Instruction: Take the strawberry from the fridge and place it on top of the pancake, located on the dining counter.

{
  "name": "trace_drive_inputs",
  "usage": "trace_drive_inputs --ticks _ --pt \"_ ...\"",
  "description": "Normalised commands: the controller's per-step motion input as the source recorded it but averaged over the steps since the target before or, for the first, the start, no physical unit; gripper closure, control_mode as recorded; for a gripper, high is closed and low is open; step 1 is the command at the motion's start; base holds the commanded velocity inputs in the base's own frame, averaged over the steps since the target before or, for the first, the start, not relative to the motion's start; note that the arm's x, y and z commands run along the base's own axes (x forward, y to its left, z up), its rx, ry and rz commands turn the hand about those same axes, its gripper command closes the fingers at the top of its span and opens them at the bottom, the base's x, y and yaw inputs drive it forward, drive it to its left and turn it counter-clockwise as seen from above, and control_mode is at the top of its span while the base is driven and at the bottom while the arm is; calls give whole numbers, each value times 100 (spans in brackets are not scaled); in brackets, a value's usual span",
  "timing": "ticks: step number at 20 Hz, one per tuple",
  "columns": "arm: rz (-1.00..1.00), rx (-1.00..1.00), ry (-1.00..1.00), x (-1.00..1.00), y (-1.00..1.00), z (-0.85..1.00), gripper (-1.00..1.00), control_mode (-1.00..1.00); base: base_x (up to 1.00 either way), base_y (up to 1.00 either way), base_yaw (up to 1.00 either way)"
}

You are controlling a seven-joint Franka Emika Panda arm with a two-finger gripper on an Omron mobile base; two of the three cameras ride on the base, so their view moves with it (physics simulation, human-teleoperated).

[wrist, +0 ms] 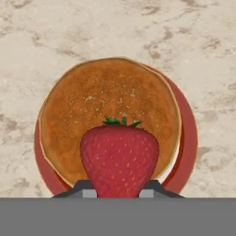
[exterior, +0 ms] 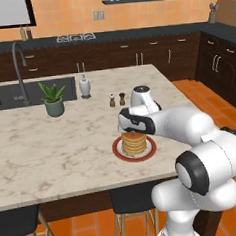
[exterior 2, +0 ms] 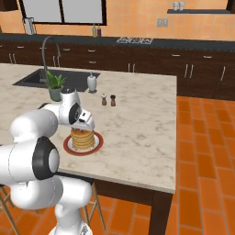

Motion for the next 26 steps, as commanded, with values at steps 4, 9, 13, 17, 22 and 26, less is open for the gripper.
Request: trace_drive_inputs --ticks 4,9,13,17,22,26 --pt "0 0 0 4 0 -13 -100 -100 0 0 0" --pt "0 0 0 0 0 -4 -100 -100 0 0 0" --pt "-1 0 0 -2 0 2 -100 -100 0 0 0" --pt "-2 0 0 -21 0 41 -100 -100 0 0 0" --pt "-2 0 0 -19 0 54 -100 -100 0 0 0" --pt "-3 0 0 -36 0 36 -100 -100 0 0 0"
